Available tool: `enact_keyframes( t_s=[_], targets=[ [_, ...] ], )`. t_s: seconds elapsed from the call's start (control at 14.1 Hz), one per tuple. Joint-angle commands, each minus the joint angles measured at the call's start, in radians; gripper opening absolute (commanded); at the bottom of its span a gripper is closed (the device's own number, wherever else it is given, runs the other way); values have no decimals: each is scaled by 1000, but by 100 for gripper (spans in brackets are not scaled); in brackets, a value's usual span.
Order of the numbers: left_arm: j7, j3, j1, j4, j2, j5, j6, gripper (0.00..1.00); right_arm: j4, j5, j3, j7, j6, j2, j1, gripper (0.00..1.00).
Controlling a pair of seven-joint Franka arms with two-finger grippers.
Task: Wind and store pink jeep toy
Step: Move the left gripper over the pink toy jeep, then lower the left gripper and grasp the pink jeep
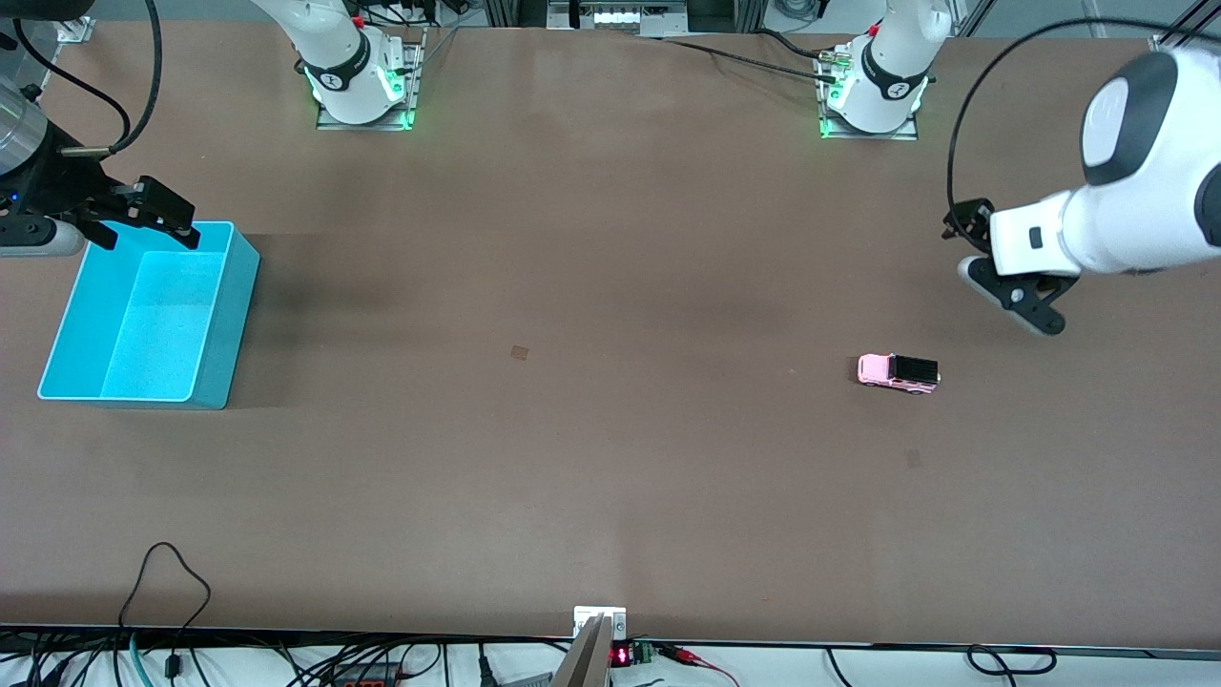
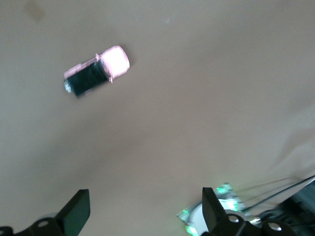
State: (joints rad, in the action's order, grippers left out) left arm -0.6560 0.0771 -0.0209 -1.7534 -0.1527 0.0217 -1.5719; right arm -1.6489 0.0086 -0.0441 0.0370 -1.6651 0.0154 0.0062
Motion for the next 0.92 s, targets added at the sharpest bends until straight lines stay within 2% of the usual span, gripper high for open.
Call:
enact_keyframes(
  t_s=[0.0, 0.28, 0.5, 0.64, 0.85],
  targets=[
    [-213, -5, -5, -44, -45, -2, -130, 100, 20, 7, -3, -6, 21, -5, -8, 100],
    [-445, 0, 7, -127, -105, -118, -360, 100, 18, 7, -3, -6, 21, -5, -8, 100],
    [-655, 0, -2, -193, -171, -129, -578, 100, 18, 7, -3, -6, 19, -5, -8, 100],
    [-724, -2, -1, -262, -205, -144, -725, 100, 18, 7, -3, -6, 19, -5, -8, 100],
    [-752, -2, -13, -320, -240, -167, -856, 100, 18, 7, -3, -6, 19, -5, -8, 100]
  ],
)
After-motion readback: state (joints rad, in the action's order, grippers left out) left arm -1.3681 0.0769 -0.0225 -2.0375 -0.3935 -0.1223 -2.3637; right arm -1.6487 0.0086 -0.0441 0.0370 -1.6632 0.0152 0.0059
